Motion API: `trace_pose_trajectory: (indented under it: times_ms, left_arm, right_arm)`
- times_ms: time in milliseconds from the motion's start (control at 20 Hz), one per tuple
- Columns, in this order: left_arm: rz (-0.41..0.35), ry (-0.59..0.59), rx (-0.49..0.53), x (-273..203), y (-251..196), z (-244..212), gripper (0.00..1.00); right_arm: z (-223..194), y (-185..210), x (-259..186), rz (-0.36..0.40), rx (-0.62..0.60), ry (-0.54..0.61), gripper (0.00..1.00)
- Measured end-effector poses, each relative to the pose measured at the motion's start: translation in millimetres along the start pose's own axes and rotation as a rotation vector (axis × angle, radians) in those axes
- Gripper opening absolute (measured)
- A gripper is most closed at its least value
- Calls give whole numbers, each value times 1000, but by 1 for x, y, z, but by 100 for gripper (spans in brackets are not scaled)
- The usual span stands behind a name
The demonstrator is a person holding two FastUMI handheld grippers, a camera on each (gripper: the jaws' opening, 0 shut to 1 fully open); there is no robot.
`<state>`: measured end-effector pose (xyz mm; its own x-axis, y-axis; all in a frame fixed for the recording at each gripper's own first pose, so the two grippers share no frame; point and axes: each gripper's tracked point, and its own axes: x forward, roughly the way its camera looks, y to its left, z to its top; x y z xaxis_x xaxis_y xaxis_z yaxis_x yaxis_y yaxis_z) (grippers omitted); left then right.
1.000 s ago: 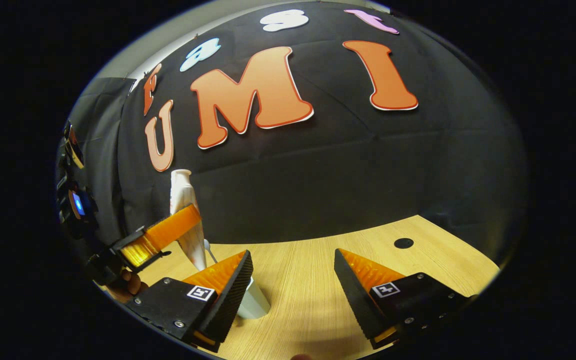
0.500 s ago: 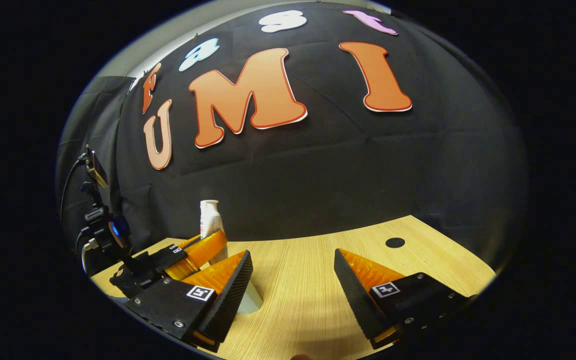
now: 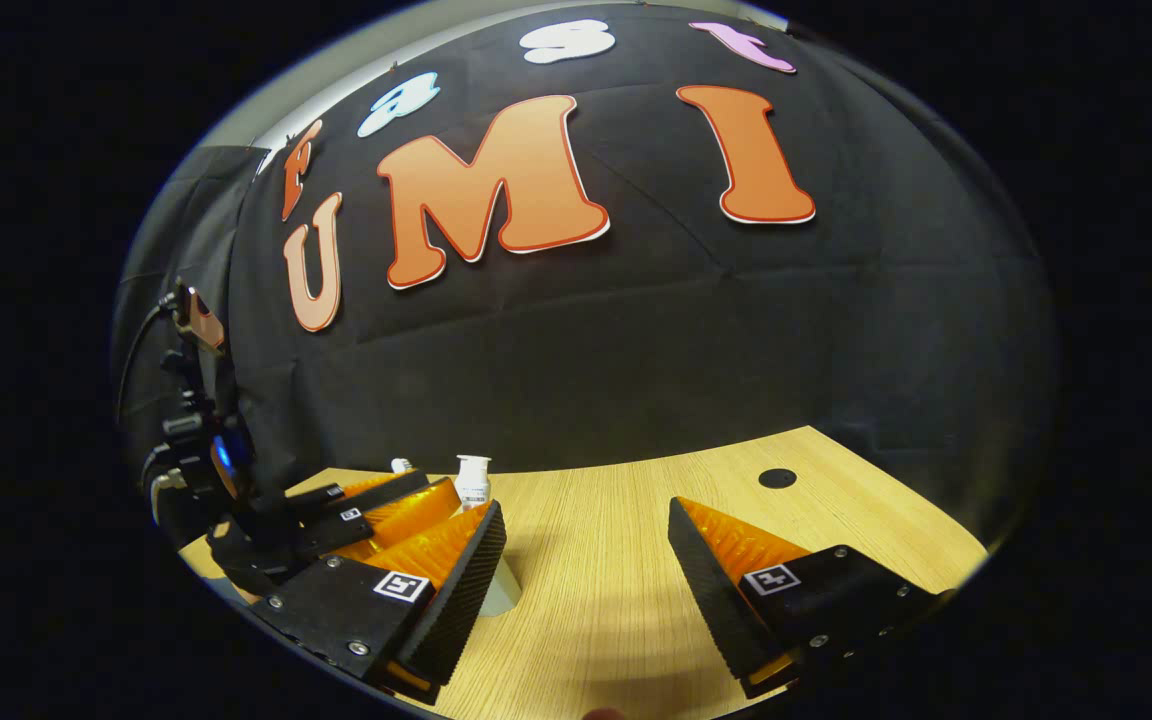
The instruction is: Put the toothbrush and toothpaste on the desktop into the cup, then pick up the cup and place it on the coaster on the desktop.
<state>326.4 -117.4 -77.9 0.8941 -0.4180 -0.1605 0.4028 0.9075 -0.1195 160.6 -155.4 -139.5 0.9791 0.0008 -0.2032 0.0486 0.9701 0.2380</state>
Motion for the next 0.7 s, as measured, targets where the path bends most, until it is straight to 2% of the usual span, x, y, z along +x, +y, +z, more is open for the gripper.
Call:
trace_pose_trajectory:
  times_ms: [150, 250, 400, 700]
  left_arm:
    - [10, -45, 14, -23, 3, 28, 88]
    - [32, -62, 37, -42, 8, 45, 99]
    - [53, -63, 48, -73, 13, 63, 99]
    - [116, -19, 38, -139, 35, 78, 99]
  right_arm:
    - [5, 13, -6, 15, 5, -5, 99]
    - [4, 17, -8, 7, 3, 7, 98]
    - [0, 35, -10, 29, -1, 44, 98]
    - [-29, 81, -9, 82, -44, 193, 98]
